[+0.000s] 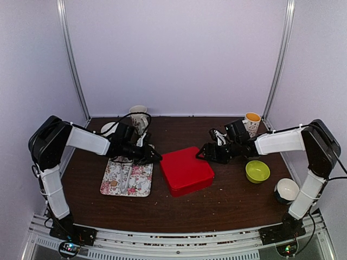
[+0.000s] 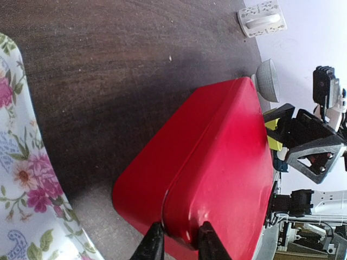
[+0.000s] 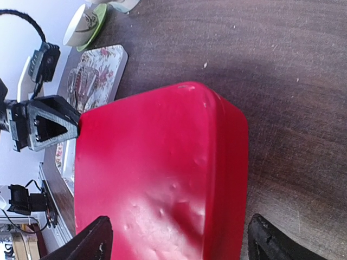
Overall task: Pack the chocolate
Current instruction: Rotate the packed packing box at the center of the board.
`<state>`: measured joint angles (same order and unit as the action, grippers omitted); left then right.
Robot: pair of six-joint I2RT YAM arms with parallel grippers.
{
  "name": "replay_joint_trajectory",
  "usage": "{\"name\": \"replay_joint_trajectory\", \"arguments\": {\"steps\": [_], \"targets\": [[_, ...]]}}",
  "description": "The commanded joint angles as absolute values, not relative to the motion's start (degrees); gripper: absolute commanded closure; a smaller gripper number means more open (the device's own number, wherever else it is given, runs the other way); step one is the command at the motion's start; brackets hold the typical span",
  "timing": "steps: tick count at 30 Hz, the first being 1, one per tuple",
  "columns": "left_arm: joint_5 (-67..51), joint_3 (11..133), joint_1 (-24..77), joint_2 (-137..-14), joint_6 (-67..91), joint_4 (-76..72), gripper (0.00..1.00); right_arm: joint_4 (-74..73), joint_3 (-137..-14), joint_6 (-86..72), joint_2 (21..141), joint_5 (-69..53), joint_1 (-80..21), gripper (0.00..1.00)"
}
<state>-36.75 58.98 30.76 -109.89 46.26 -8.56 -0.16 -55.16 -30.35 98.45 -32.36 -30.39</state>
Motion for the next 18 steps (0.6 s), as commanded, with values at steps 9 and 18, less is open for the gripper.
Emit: {"name": "replay_joint_trajectory", "arguments": {"steps": [9,18], "targets": [[-28.66,57.2,30.23,-117.2,44.63,-1.89,0.81,0.83,-54.02,-28.81,100.37,-33.81,-30.23,0.18],[-22.78,56.05,32.14,-113.26,44.31,-1.1,0.84,0.09,-54.63,-28.21,99.05,-32.37,-30.15,0.18]]}}
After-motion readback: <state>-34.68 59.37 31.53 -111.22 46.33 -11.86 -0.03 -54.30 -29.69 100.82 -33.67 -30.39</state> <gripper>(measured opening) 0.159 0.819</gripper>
